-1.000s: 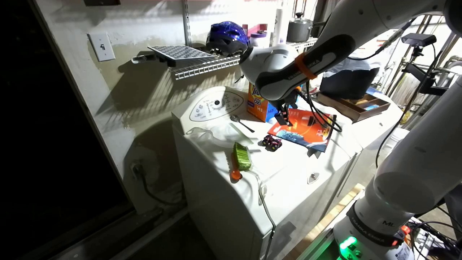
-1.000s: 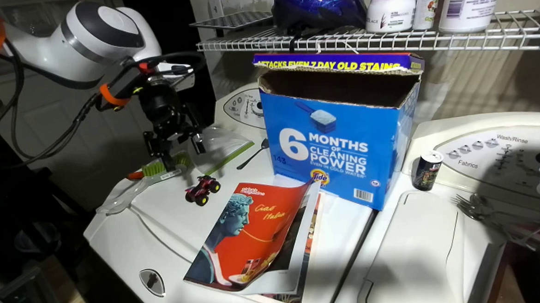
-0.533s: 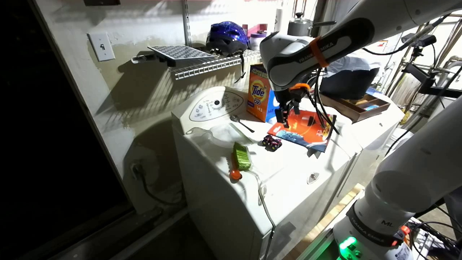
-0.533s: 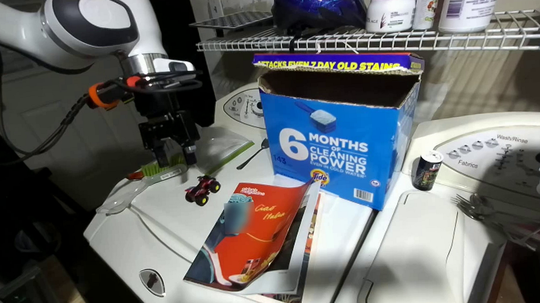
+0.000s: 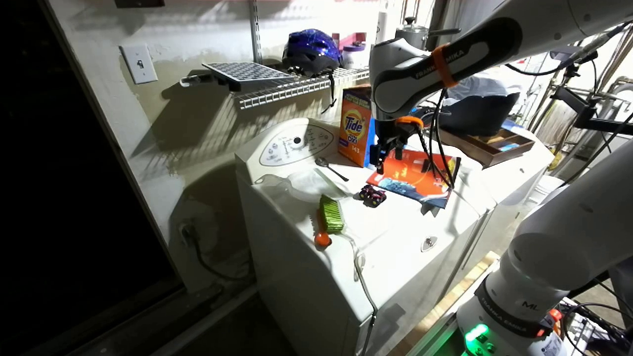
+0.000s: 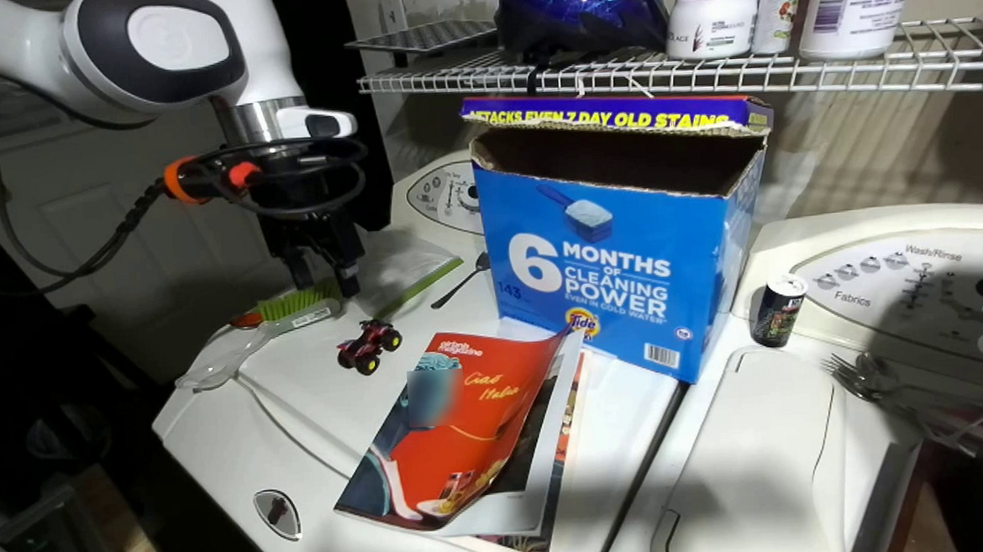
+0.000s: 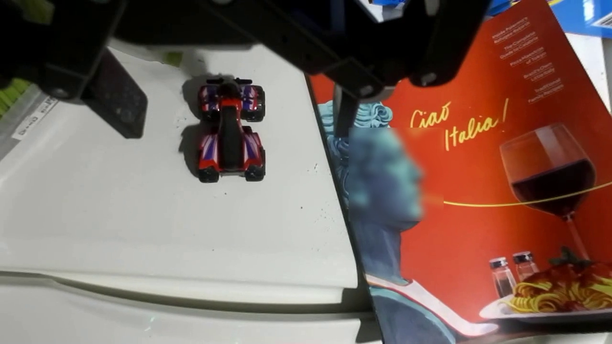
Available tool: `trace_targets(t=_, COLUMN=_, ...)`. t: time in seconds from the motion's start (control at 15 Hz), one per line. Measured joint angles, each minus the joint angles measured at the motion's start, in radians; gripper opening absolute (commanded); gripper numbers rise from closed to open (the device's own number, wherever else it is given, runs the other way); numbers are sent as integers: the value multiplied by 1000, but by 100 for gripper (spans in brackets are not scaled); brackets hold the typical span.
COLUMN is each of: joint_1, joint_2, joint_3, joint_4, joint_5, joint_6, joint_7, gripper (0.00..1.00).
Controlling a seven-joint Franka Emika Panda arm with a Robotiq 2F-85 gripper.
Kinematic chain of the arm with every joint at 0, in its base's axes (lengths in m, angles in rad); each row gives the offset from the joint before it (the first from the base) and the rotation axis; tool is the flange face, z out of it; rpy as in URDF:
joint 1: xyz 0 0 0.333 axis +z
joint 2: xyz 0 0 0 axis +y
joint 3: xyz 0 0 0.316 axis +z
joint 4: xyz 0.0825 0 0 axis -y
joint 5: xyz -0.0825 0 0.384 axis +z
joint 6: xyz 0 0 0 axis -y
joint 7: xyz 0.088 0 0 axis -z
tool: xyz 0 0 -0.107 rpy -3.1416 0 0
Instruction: Position the toy upright
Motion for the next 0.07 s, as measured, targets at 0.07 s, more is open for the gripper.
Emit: trace_targets(t=0.07, joint_1=0, joint_2=0, joint_3=1, joint_4=0, joint_5=0, joint_6=0, joint_7=0, gripper=100)
